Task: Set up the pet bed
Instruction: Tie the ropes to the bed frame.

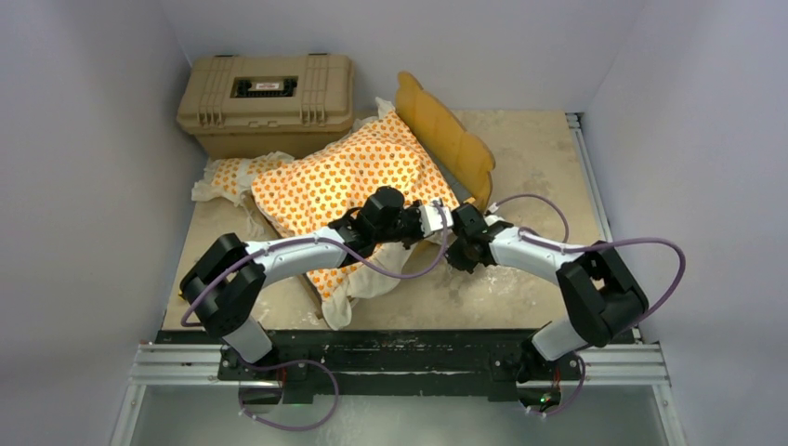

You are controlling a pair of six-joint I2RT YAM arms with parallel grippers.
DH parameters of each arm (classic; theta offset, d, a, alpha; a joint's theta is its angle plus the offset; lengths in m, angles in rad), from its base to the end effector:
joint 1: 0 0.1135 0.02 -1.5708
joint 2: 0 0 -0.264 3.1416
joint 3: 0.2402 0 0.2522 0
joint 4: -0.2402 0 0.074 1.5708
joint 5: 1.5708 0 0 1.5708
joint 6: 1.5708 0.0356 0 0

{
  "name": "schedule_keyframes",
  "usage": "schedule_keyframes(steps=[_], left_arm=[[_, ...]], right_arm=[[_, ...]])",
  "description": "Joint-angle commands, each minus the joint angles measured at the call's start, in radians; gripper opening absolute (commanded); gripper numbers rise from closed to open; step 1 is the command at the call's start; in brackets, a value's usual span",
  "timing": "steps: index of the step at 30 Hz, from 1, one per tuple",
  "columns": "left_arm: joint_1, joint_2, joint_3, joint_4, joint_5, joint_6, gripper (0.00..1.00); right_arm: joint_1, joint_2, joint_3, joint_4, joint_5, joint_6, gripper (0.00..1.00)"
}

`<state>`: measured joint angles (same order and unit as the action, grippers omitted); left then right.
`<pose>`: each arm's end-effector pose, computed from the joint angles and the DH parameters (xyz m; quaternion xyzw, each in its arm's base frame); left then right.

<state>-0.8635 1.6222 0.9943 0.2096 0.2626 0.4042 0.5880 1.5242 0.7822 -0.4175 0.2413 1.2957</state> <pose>0.2308 -0.2843 0.2378 0.5498 0.6276 -0.2299 0.5010 0.2312 0.1439 0.1564 0.3598 0.9031 0.0946 0.2145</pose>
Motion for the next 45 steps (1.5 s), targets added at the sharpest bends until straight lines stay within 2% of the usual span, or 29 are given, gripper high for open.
schedule_keyframes(steps=[1, 5, 8, 12, 17, 22, 29, 33, 35, 38, 41, 45], left_arm=[[0.001, -0.039, 0.004, 0.044, -0.004, -0.021, 0.0], [0.001, -0.031, 0.029, 0.04, 0.003, -0.027, 0.0], [0.001, -0.011, 0.08, 0.026, 0.017, -0.028, 0.0], [-0.003, 0.051, 0.192, -0.002, 0.04, -0.03, 0.0], [-0.032, 0.171, 0.378, -0.064, 0.04, 0.002, 0.0], [-0.049, 0.296, 0.586, -0.117, 0.012, 0.029, 0.0], [-0.047, 0.459, 0.902, -0.155, -0.176, 0.061, 0.0], [-0.034, 0.574, 1.067, -0.172, -0.352, 0.048, 0.0], [-0.023, 0.607, 1.119, -0.173, -0.365, 0.018, 0.0], [-0.025, 0.624, 1.127, -0.177, -0.291, -0.006, 0.0], [-0.028, 0.589, 1.028, -0.144, -0.224, -0.03, 0.0], [-0.011, 0.483, 0.862, -0.044, -0.338, -0.044, 0.0]], right_arm=[[-0.001, -0.055, -0.048, -0.123, 0.05, 0.024, 0.0], [-0.004, -0.168, -0.043, -0.231, 0.141, 0.095, 0.0], [-0.02, -0.259, -0.009, -0.359, 0.271, 0.182, 0.0], [-0.091, -0.389, 0.023, -0.466, 0.424, 0.237, 0.0], [-0.252, -0.478, 0.032, -0.449, 0.496, 0.166, 0.0], [-0.347, -0.478, 0.096, -0.404, 0.577, 0.085, 0.0], [-0.473, -0.418, 0.151, -0.233, 0.52, -0.067, 0.0], [-0.501, -0.363, 0.186, -0.187, 0.475, -0.095, 0.0], [-0.523, -0.348, 0.187, -0.175, 0.482, -0.101, 0.0], [-0.628, -0.342, 0.176, -0.137, 0.442, -0.138, 0.0], [-0.668, -0.337, 0.16, -0.106, 0.372, -0.167, 0.0], [-0.717, -0.364, 0.08, -0.124, 0.369, -0.159, 0.0]])
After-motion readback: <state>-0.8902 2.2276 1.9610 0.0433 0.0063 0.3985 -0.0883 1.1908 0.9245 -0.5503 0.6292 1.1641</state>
